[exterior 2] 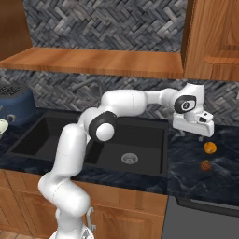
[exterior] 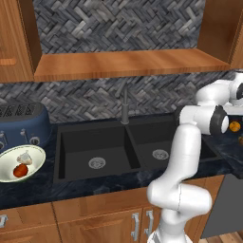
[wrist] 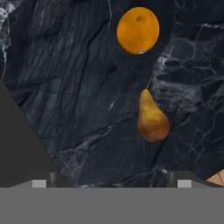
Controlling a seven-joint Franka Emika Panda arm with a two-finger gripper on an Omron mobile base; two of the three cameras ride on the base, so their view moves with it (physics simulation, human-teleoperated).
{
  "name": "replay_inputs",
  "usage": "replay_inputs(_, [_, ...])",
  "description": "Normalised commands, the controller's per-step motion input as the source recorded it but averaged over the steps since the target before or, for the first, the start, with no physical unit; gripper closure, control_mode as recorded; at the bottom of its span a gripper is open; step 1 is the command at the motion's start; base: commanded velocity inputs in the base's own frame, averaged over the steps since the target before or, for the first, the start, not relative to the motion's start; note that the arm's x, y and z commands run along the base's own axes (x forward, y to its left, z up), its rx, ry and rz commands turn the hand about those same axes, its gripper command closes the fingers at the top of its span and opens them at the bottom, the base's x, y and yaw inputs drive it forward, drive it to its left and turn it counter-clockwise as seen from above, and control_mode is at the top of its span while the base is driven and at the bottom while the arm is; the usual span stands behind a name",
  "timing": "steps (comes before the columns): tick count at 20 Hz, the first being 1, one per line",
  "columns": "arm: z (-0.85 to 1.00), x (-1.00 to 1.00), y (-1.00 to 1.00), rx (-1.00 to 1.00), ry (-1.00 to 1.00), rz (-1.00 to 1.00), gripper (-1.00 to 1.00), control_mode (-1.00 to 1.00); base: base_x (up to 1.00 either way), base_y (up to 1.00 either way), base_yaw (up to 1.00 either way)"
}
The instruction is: There is a mixed pile of frozen fruits and vegetables on the counter. Locate all the frozen vegetables and place the items in a bowl on the counter. Take all the frozen fruits and defrost them in a running sink.
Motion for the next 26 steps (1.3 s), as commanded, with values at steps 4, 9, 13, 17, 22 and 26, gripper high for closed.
replay_inputs(4, [-0.05,0.11,-0.13,0.0,0.0,0.0,-1.0,-1.0,0.0,0.0,0.0])
replay_inputs(9, [-0.14,0.14,-0.14,0.0,-0.01,0.0,-1.0,-1.0,0.0,0.0,0.0])
replay_inputs(13, [-0.18,0.13,-0.16,0.0,0.0,0.0,-1.0,-1.0,0.0,0.0,0.0])
replay_inputs(17, [-0.09,0.11,-0.18,0.0,-0.01,0.0,-1.0,-1.0,0.0,0.0,0.0])
replay_inputs(22, [-0.1,0.13,-0.16,0.0,-0.01,0.0,-1.0,-1.0,0.0,0.0,0.0])
replay_inputs(26, [-0.14,0.1,-0.12,0.0,-0.01,0.0,-1.0,-1.0,0.0,0.0,0.0])
